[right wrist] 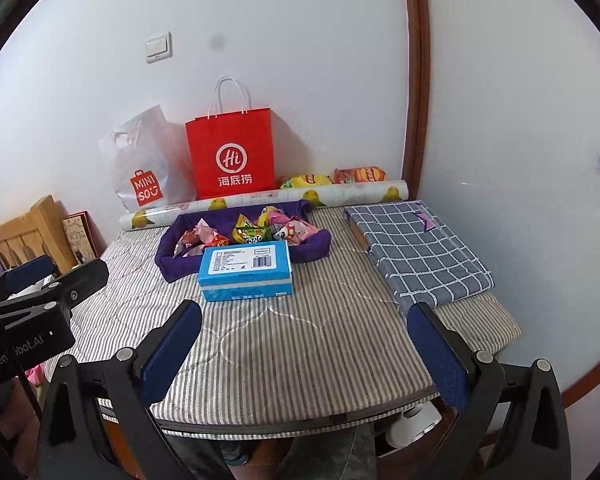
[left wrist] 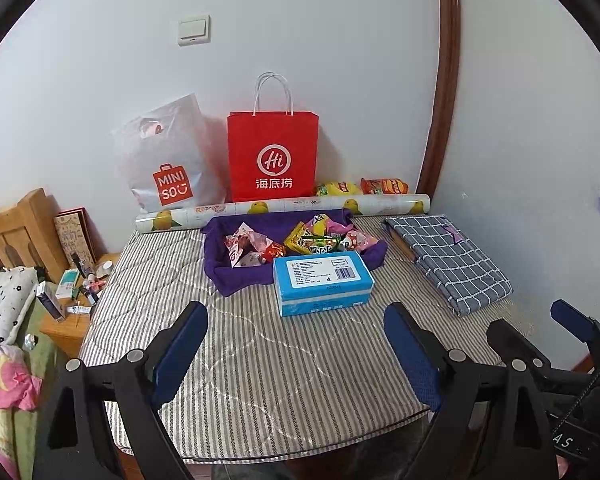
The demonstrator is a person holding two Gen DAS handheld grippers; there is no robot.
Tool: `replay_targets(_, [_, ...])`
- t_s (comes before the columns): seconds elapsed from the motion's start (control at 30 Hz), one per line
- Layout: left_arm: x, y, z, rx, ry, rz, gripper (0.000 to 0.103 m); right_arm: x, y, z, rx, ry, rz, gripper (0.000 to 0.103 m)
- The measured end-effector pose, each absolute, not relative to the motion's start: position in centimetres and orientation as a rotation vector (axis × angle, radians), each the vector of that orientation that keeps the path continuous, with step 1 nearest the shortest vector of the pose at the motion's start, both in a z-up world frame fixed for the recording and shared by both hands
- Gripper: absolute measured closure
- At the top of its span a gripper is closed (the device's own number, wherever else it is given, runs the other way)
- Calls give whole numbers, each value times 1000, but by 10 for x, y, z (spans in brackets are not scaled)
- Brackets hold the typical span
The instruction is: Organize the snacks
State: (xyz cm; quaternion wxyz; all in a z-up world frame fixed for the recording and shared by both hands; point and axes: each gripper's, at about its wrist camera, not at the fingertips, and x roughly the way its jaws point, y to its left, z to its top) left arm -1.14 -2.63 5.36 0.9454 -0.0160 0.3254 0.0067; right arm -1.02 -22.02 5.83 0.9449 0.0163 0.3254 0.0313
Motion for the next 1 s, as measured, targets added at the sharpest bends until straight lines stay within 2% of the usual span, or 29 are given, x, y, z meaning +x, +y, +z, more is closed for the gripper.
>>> replay_targets(1.0, [-12,-24,49,-48,673,6,14,-8,-222,52,54,683,55,2])
